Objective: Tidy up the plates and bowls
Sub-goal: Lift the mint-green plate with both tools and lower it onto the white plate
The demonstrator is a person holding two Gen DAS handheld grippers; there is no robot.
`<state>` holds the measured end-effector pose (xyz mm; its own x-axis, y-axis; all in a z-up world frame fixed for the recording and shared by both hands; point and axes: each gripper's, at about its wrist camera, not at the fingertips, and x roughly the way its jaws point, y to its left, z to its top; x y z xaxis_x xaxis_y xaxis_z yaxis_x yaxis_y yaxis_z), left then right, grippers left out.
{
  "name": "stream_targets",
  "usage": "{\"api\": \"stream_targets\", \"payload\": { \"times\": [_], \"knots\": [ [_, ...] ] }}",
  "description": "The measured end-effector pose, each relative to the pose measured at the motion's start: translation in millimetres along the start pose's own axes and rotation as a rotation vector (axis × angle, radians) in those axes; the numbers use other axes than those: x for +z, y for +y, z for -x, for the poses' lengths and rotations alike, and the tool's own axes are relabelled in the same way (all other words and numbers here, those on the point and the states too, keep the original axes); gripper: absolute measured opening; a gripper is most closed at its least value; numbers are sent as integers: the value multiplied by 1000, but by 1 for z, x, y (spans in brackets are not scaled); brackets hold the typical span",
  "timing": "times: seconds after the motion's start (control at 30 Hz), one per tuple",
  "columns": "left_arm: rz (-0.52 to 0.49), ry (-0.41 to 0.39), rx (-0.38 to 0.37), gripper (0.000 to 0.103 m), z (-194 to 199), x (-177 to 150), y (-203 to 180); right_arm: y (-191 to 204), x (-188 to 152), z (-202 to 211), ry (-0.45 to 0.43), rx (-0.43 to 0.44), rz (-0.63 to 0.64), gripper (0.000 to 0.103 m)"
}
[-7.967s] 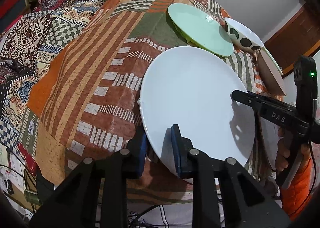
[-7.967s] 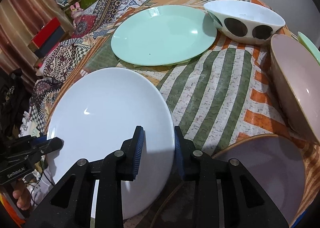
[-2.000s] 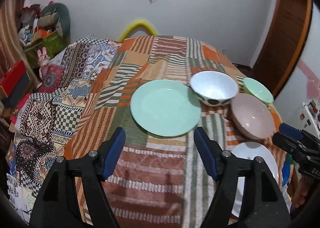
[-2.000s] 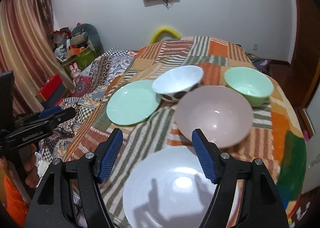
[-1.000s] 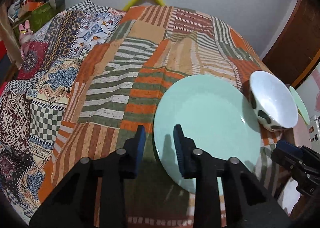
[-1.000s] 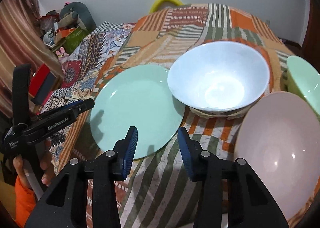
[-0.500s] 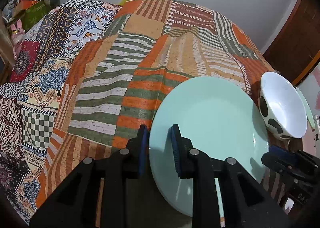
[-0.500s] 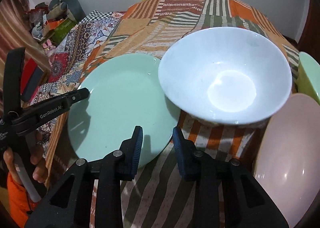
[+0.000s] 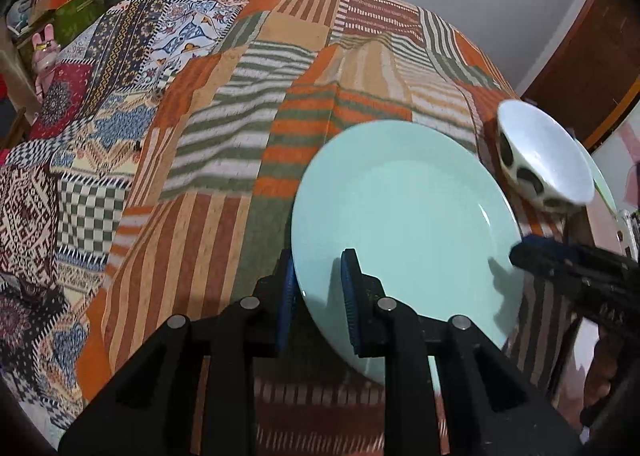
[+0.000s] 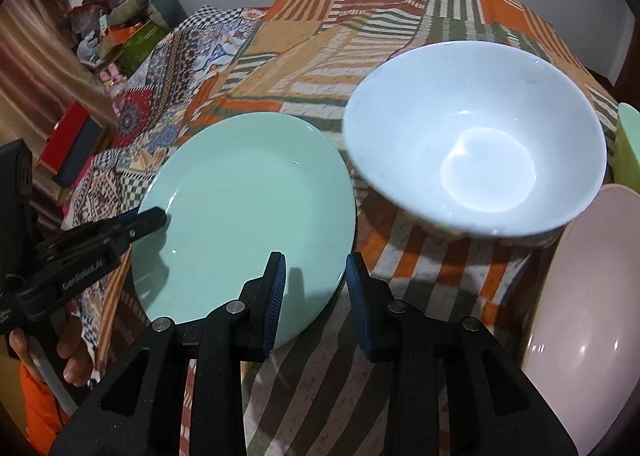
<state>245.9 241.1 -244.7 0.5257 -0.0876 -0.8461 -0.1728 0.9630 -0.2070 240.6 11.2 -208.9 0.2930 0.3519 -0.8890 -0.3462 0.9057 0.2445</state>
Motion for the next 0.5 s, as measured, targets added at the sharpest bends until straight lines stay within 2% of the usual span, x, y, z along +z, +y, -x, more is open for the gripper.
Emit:
{"api": "stream_targets", "payload": {
  "times": [0.1, 0.2, 0.5],
  "knots": [
    [-5, 12, -9, 22, 5, -8, 2, 1, -1, -3, 12, 7, 6, 28],
    [4, 14, 7, 22, 5, -9, 6, -3, 1, -9, 39, 19, -11, 22],
    [38, 16, -15, 22, -9, 6, 11, -2, 10, -16, 53, 14, -14, 22]
  ]
}}
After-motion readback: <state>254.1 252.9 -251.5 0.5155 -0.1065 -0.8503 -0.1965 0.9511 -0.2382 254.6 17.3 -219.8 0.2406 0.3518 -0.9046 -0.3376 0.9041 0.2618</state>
